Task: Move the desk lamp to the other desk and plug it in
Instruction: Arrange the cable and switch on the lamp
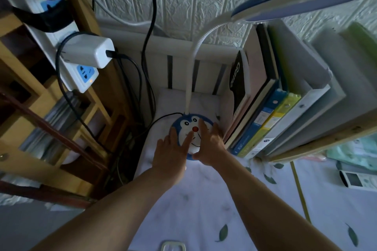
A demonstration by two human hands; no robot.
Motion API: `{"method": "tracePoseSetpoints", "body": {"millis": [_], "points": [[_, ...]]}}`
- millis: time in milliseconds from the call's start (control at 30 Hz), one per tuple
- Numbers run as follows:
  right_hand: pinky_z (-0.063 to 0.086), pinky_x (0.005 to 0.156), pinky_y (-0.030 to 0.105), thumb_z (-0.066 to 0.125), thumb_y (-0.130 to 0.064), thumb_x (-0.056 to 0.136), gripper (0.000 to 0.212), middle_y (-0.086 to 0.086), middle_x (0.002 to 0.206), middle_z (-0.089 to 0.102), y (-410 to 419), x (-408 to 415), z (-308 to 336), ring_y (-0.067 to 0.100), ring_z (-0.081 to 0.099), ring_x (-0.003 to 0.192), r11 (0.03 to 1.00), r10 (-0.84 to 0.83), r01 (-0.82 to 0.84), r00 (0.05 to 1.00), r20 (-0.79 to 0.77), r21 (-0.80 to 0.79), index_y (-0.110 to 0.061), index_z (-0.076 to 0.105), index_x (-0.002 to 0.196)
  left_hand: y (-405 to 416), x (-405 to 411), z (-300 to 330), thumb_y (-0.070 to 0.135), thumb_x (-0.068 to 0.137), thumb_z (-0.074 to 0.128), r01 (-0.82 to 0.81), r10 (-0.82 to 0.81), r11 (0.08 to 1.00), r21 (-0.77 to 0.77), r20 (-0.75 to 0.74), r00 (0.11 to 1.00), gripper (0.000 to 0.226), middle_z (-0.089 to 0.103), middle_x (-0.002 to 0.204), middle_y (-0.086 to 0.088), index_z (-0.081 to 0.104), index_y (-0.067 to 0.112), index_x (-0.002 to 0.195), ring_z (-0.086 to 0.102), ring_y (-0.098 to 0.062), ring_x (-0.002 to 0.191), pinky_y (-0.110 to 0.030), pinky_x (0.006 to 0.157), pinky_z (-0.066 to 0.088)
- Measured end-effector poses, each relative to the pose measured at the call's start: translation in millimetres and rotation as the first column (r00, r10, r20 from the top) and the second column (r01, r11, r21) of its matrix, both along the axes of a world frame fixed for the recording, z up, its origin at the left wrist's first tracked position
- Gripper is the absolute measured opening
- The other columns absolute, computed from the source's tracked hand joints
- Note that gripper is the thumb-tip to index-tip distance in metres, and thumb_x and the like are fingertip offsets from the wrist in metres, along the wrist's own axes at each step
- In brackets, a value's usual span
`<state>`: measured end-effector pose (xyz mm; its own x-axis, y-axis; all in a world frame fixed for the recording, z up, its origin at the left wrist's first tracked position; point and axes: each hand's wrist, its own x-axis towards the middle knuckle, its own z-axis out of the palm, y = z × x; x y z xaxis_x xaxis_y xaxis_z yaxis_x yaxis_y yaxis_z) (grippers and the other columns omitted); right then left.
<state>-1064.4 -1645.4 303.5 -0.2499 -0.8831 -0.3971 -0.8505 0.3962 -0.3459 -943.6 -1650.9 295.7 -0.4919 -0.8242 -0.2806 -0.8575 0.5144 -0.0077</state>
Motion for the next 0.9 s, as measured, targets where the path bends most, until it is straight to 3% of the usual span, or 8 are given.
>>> {"method": "tracePoseSetpoints", "body": {"millis": [300,533,700,900], "points": [[0.025,0.114,0.038,0.074,-0.033,0.074,0.106,0.017,0.153,0.003,10.6,17.5,-2.5,0.038,0.012,0.138,0.997,-0.051,0.050,0.999,-0.011,-0.064,-0.024,-0.002,0.148,3.5,12.5,0.1,0.035,0.091,0.052,-0.012,0.011,1.000,-0.006,-0.040,0.999,0.084,0.002,0.157,-0.023,-0.007,0.026,0.150,0.019,-0.034,0.142,-0.042,0.114,0.021],[0.020,0.116,0.038,0.070,-0.028,0.077,0.101,0.017,0.156,-0.001,24.4,28.1,-6.0,0.036,0.006,0.142,0.990,-0.065,0.061,0.998,-0.025,-0.129,-0.020,-0.002,0.148,8.4,19.8,0.8,0.031,0.094,0.049,-0.001,-0.002,0.999,-0.034,-0.082,0.997,0.076,0.005,0.157,-0.022,-0.003,0.024,0.150,0.023,-0.033,0.141,-0.041,0.112,0.028],[0.007,0.120,0.036,0.054,-0.002,0.081,0.089,0.001,0.160,-0.006,39.4,38.5,-9.0,0.023,-0.008,0.147,0.965,0.070,-0.082,0.996,-0.057,-0.251,-0.019,-0.001,0.149,11.7,24.9,3.4,0.026,0.094,0.051,0.044,-0.053,0.996,-0.075,-0.124,0.991,0.078,0.003,0.160,-0.013,-0.002,0.014,0.150,0.013,-0.027,0.146,-0.038,0.115,0.025],[0.004,0.119,0.037,0.052,-0.003,0.081,0.088,-0.003,0.160,-0.002,41.6,39.2,-7.8,0.020,-0.004,0.147,0.959,0.120,-0.149,0.984,-0.131,-0.242,-0.018,-0.001,0.149,12.8,30.5,3.1,0.025,0.097,0.046,0.062,-0.072,0.996,-0.066,-0.155,0.985,0.072,0.001,0.161,-0.007,-0.001,0.010,0.150,0.011,-0.021,0.147,-0.034,0.115,0.027]]}}
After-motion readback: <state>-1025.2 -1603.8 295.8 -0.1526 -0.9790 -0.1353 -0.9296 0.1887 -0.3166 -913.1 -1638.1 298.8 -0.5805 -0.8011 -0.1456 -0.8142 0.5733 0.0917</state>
